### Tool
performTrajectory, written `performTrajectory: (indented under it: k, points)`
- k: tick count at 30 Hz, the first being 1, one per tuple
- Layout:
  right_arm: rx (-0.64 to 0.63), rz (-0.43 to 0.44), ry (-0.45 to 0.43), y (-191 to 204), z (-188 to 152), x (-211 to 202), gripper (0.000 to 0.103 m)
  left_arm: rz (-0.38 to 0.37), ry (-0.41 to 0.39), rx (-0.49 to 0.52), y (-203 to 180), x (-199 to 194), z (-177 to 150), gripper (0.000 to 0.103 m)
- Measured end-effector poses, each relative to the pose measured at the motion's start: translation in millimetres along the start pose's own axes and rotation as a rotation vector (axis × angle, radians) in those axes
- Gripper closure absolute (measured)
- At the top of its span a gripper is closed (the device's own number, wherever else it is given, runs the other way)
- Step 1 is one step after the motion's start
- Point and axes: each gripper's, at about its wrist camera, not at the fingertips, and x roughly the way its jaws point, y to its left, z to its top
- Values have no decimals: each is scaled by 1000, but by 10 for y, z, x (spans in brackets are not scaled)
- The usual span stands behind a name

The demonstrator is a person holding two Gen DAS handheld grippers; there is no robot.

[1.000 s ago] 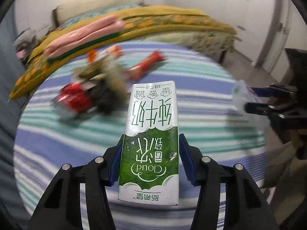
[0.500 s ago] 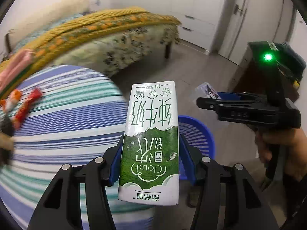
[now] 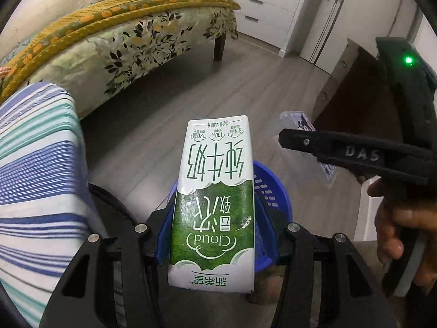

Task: Collect trash
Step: 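Carry the carton and Kuromi box to the wastebasket and release both, then move both tools back over the table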

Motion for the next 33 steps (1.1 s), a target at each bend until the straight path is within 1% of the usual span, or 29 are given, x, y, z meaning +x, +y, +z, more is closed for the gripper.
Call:
performTrajectory:
  k: [4, 5, 7, 10, 13, 17, 19, 23, 25, 27, 29, 33]
  points:
    - [24, 0, 4, -46, 34, 36, 38, -2, 0, -5, -32, 163, 31, 48]
    - [33, -2, -1, -59, 39, 41, 37, -3, -3, -8, -31, 213, 46, 35]
    - [54, -11, -17, -104, 55, 31, 25, 3, -11, -16, -28, 249, 62, 17]
    - [63, -36, -39, -141, 73, -29, 25, 9, -28, -23, -33, 206, 85, 15]
    - [44, -47, -67, -107, 108, -92, 24, 27, -58, -22, -34, 60, 79, 12]
    - [-1, -63, -110, 15, 122, -173, 21, 33, -104, -30, -8, -296, 24, 12]
    - [-27, -67, -127, 103, 124, -201, 19, 37, -138, -26, 30, -559, -49, 11]
    - [-110, -64, -172, 414, 86, -248, 18, 88, -190, -30, 206, -982, -280, 7]
    - [-176, -59, -195, 636, 34, -276, 18, 138, -199, -51, 383, -1162, -462, 7]
    - [-267, -40, -211, 942, -49, -289, 18, 186, -189, -91, 626, -1282, -630, 7]
    - [-341, -17, -215, 1201, -138, -288, 18, 234, -169, -157, 942, -1402, -853, 7]
    - [-505, 52, -195, 1837, -418, -202, 18, 333, -145, -266, 1466, -1615, -1228, 7]
